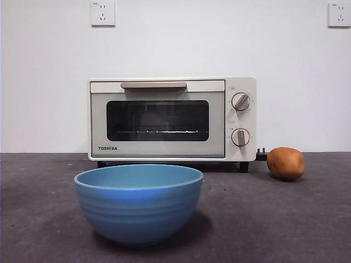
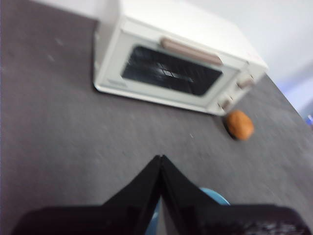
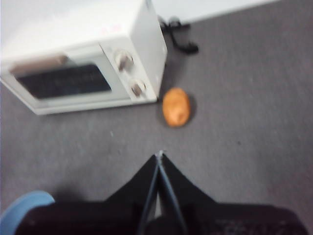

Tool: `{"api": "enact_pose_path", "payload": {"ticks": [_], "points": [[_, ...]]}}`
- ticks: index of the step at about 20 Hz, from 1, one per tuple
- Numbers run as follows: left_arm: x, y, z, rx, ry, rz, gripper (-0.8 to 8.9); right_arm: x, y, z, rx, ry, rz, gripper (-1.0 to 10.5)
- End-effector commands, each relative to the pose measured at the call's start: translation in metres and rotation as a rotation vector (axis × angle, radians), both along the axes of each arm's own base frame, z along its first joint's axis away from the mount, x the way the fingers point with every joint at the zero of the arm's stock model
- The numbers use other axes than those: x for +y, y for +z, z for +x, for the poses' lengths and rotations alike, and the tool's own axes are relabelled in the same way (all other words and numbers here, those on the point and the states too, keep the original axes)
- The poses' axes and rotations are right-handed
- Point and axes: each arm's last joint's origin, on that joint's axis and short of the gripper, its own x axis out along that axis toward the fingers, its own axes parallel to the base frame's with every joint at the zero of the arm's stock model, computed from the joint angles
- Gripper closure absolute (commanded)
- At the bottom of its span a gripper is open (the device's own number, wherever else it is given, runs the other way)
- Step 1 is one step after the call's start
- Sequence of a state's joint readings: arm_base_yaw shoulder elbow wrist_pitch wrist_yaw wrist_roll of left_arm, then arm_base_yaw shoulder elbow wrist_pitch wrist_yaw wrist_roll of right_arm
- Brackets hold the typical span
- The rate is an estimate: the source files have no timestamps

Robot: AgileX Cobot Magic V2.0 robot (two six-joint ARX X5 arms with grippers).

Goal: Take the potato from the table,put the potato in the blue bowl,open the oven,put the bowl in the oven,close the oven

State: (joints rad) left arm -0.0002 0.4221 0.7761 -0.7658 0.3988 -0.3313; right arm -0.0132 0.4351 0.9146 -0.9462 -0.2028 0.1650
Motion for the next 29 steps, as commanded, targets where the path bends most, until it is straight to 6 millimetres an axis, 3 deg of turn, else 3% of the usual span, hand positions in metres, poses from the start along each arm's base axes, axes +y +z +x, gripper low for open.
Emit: {"api": "enact_pose_path", "payload": {"ticks": [1, 6, 12, 17, 25, 26, 29], "points": [[-0.001, 0.006, 0.013, 0.061, -0.068, 0.03, 8.19, 0.0, 0.009, 0.015, 0.062, 0.022, -0.034, 9.5], [-0.001, 0.011, 0.037, 0.2, -0.125, 0.102, 8.19, -0.001, 0.024, 0.048, 0.129, 0.02, -0.025, 9.5], [-0.001, 0.003, 0.067, 0.369, -0.165, 0.13, 8.19, 0.0, 0.027, 0.097, 0.257, 0.08, -0.006, 9.5], [-0.001, -0.007, 0.083, 0.432, -0.186, 0.144, 8.19, 0.0, 0.007, 0.151, 0.423, 0.118, -0.025, 9.5], [-0.001, -0.008, 0.086, 0.43, -0.189, 0.149, 8.19, 0.006, -0.03, 0.235, 0.574, 0.157, -0.023, 9.4], [-0.001, -0.008, 0.087, 0.428, -0.189, 0.149, 8.19, 0.007, -0.035, 0.244, 0.584, 0.163, -0.025, 9.1], [-0.001, -0.008, 0.087, 0.428, -0.189, 0.149, 8.19, 0.016, -0.052, 0.266, 0.589, 0.188, -0.03, 6.6]]}}
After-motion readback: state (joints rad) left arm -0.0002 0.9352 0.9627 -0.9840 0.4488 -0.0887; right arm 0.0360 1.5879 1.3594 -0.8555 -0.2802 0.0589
